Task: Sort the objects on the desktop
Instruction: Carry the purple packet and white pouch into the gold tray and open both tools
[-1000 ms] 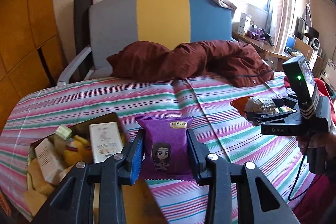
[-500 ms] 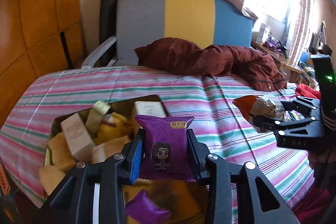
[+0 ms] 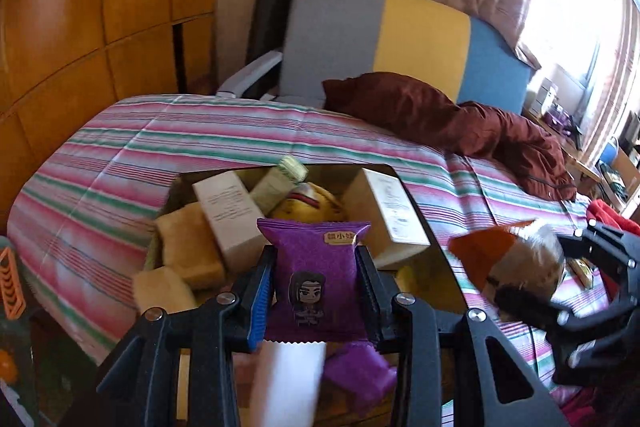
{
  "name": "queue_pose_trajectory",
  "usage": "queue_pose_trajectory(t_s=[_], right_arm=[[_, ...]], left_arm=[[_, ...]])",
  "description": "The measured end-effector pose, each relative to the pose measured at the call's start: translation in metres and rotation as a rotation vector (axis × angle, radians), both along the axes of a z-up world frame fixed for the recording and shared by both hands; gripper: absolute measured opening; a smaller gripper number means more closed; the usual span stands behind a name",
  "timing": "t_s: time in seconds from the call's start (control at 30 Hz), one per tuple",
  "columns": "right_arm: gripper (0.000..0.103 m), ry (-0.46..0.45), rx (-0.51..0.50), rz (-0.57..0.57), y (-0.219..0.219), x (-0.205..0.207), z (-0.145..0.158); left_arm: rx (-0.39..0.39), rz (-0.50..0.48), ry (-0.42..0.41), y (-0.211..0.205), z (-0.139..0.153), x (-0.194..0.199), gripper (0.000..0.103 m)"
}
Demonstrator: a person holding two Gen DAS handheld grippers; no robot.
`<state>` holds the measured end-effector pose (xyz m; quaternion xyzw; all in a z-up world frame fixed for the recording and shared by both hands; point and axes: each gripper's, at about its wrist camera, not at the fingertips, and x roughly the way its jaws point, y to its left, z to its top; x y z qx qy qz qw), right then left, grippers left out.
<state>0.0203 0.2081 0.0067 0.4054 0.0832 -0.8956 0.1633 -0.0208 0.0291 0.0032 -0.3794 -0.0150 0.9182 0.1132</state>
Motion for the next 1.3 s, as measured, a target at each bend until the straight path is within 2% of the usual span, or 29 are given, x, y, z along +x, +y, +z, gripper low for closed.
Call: queue_pose_trajectory(t_s=[0.2,0.57,0.7,0.87,0.97,1.03,1.1,1.3], right_arm=[[0.071,-0.013,-0.001,0.056,-0.029,0.002,-0.009],[0.072,-0.051,0.011,0.104,-0.054,0.002,-0.027],[0.078,-0.076,0.021,0.104,-0.059,-0.004,-0.037],[0.08,-0.111,0.018,0.098,-0.06,-0.008,-0.052],[0.088,-0.116,0.023,0.097,-0.061,-0.008,-0.057],[0.09,-0.123,0.012,0.094,-0.06,-0.008,-0.059],[0.097,-0.129,0.003,0.086,-0.058,-0.009,-0.061],[0.103,-0.13,-0.01,0.067,-0.053,-0.006,-0.063]], left_arm=[[-0.015,0.054,0.016,-0.019,0.001,0.0,0.038],[-0.044,0.105,-0.008,-0.031,-0.011,-0.007,0.038],[-0.056,0.113,-0.028,-0.031,-0.018,-0.01,0.038],[-0.059,0.114,-0.033,-0.03,-0.022,-0.012,0.04],[-0.059,0.115,-0.036,-0.029,-0.023,-0.012,0.043],[-0.061,0.114,-0.037,-0.029,-0.023,-0.012,0.045],[-0.06,0.115,-0.036,-0.029,-0.023,-0.011,0.047],[-0.061,0.116,-0.033,-0.029,-0.021,-0.009,0.05]])
